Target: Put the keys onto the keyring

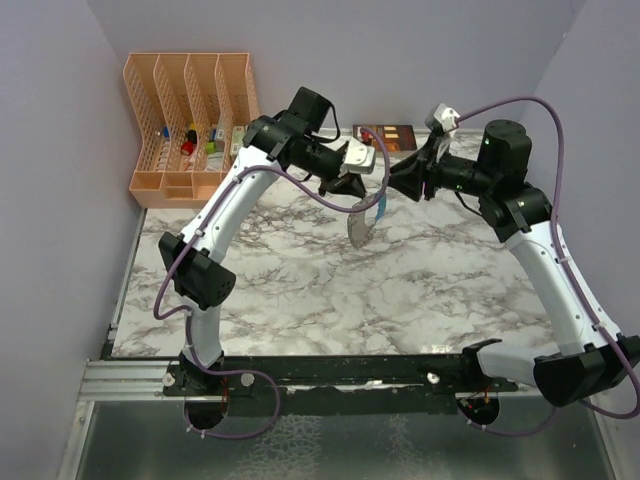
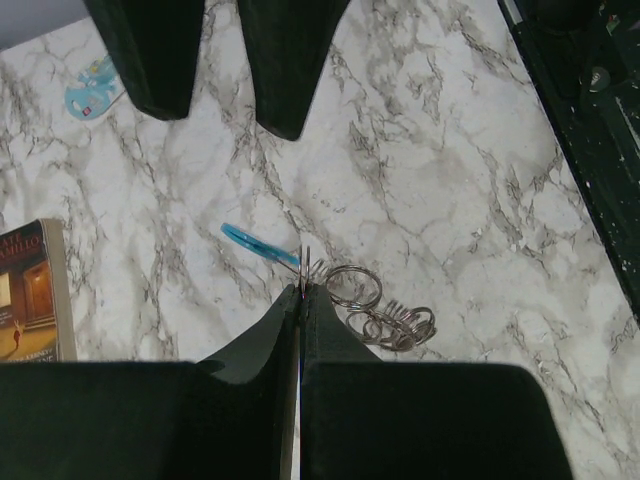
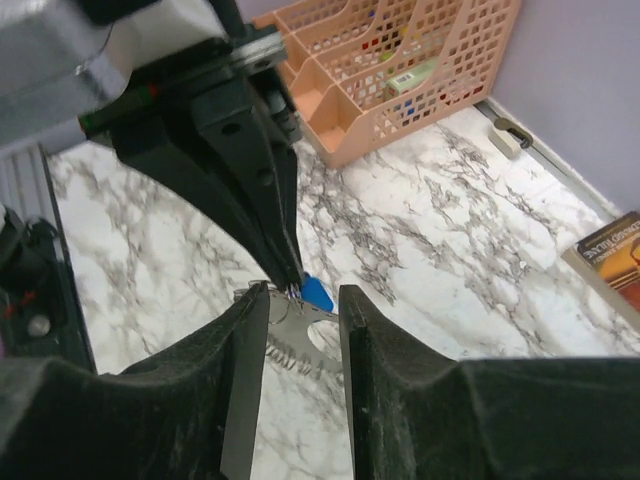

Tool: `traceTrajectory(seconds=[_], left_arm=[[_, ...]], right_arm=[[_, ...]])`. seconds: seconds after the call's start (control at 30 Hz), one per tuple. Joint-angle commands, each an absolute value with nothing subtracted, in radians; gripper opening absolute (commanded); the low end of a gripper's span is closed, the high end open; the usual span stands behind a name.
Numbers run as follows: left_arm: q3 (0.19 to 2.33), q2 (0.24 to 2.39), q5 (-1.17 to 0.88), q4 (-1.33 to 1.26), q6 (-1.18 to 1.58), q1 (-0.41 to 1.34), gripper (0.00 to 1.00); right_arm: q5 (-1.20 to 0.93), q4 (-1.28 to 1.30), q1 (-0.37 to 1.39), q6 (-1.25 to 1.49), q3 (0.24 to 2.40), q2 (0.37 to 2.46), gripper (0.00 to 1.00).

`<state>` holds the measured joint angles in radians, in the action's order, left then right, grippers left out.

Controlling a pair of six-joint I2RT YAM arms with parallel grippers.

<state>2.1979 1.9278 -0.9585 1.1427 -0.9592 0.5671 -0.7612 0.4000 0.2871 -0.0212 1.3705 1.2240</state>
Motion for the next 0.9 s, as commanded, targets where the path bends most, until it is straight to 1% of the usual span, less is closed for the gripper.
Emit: traceTrajectory(seconds=[0.0,0.1,0.2,0.47,0.7,0.87], left_arm=[[2.303,1.960,-0.941,1.238,-0.987,0.570,0.00],[2.354,1.980,-0.944,1.287,-1.006,0.578,0.00],[2.344,1.970,-0.946,1.302,-1.025,0.588,0.00],[2.339,1.963,-0.954,1.333,-1.049,0.620,0.00],[2.340,1.960,-0.950,1.319,-1.042,0.625,0.00],[2.346,1.959,-0.962,1.321,-1.043,0.625,0.00]], right_arm=[[-0.853,0.550,0.320,-0.291,1.401,1.235,0.31],[-0.851,0.570,0.345,-0.323,1.384,1.242,0.25],[-0.842,0.575,0.354,-0.335,1.371,1.244,0.23],[-0.822,0.572,0.389,-0.351,1.379,1.284,0.20],[-0.821,0.557,0.392,-0.341,1.357,1.281,0.20],[-0.809,0.590,0.393,-0.350,1.338,1.275,0.20]])
